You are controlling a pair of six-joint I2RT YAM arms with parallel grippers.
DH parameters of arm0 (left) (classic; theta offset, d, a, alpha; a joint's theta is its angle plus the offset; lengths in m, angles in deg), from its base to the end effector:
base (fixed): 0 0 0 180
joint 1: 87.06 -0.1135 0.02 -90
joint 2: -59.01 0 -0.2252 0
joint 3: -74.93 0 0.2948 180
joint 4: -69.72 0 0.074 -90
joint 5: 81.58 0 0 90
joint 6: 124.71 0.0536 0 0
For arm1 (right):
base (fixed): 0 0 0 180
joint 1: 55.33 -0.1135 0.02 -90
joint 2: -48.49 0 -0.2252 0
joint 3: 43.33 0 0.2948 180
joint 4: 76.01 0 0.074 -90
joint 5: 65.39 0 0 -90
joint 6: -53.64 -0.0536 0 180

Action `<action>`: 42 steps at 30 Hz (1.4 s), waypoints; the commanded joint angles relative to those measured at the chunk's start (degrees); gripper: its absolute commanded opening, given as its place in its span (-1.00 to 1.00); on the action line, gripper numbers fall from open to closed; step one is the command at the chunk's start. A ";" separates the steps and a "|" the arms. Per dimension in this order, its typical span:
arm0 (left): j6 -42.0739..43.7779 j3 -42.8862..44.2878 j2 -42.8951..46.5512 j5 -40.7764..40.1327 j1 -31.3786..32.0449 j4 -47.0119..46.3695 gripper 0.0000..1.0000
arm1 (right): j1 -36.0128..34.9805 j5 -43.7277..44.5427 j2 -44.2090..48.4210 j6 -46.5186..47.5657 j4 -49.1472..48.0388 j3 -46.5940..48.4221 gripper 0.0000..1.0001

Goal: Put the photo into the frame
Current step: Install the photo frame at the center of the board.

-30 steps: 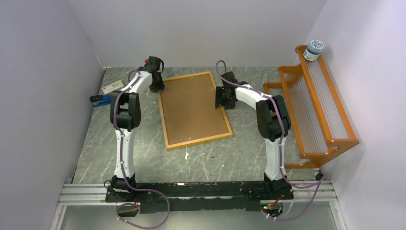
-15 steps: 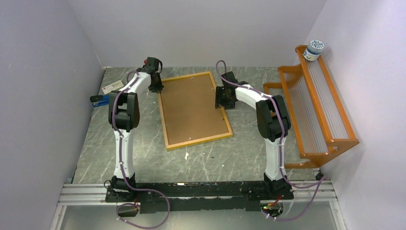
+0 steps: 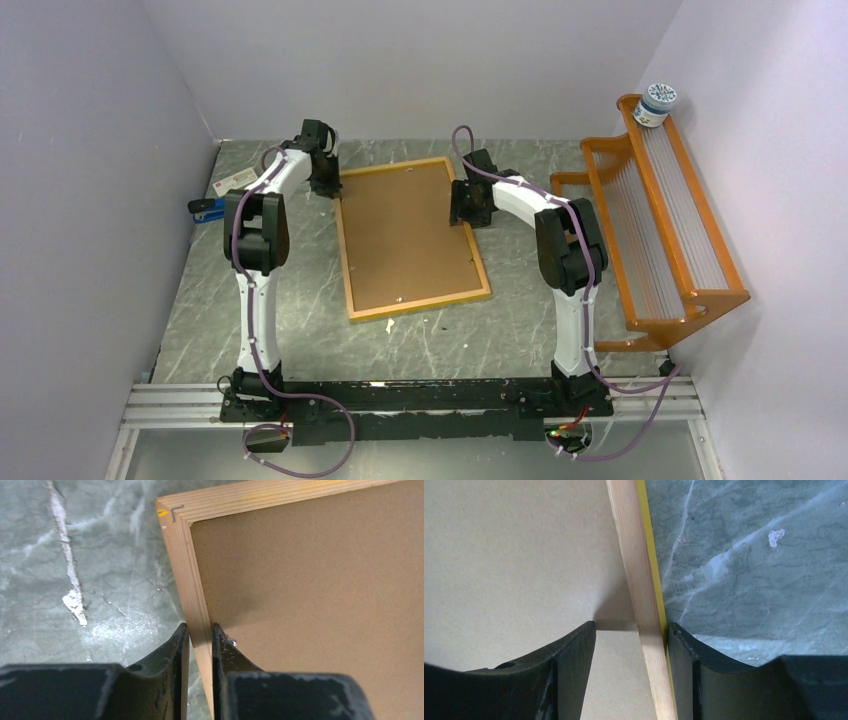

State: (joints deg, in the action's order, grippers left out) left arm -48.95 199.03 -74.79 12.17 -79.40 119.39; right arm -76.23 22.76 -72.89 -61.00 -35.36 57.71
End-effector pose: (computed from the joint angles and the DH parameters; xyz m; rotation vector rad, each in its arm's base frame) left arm 0.5262 -0.0743 0.1167 -0.1269 2.6173 -0.2205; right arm 0.4436 0.1713 0.0917 0.0760 2.6693 0.3071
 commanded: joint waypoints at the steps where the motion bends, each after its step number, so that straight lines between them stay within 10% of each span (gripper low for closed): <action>1: 7.55 0.98 -1.48 9.50 1.13 9.78 -0.58 | 0.57 -0.53 -0.67 -0.32 0.09 0.76 0.17; 19: 17.39 -1.19 0.92 16.96 0.15 13.10 -0.17 | 2.48 -0.12 -1.59 -1.73 1.94 1.14 0.28; 29: 1.77 -1.86 4.14 17.35 -1.04 5.89 0.27 | 2.66 -0.09 -0.17 -2.16 1.36 1.51 0.30; 42: -15.35 -3.33 2.62 7.86 -1.24 5.15 0.16 | 2.80 0.37 -0.91 -1.53 0.86 1.73 0.30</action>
State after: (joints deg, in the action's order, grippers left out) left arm -60.78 196.10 -73.54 22.22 -80.41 125.75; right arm -74.20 22.15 -73.04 -63.50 -34.81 58.15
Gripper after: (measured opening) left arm 0.567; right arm 0.651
